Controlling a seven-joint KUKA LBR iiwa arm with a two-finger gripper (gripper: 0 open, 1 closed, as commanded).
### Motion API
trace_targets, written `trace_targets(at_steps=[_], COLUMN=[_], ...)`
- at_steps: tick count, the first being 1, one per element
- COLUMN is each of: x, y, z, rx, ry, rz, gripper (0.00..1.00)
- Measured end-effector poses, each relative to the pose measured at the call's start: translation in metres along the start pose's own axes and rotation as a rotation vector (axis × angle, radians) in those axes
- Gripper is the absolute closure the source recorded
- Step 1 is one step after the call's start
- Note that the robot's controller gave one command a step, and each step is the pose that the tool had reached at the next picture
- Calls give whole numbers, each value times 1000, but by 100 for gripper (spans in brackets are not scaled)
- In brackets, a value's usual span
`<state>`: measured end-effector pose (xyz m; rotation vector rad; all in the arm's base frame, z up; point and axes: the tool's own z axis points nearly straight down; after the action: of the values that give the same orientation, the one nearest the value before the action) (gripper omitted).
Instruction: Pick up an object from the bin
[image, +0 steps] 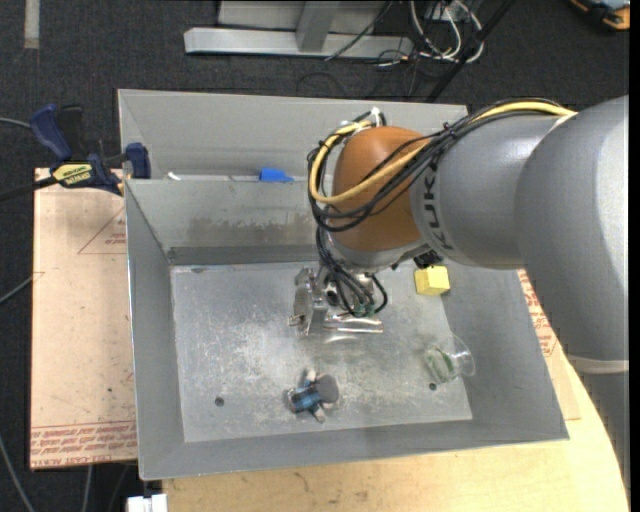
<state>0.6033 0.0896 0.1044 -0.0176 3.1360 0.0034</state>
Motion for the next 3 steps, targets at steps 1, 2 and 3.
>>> trace_targets(at_steps=[1, 2, 3], x=[0, 0, 0], y=[0, 0, 0], z=[-7, -14, -18], rx=[0, 0, 0], ry=[1, 1, 3], rz=[0, 1, 1], gripper=[100, 100, 100])
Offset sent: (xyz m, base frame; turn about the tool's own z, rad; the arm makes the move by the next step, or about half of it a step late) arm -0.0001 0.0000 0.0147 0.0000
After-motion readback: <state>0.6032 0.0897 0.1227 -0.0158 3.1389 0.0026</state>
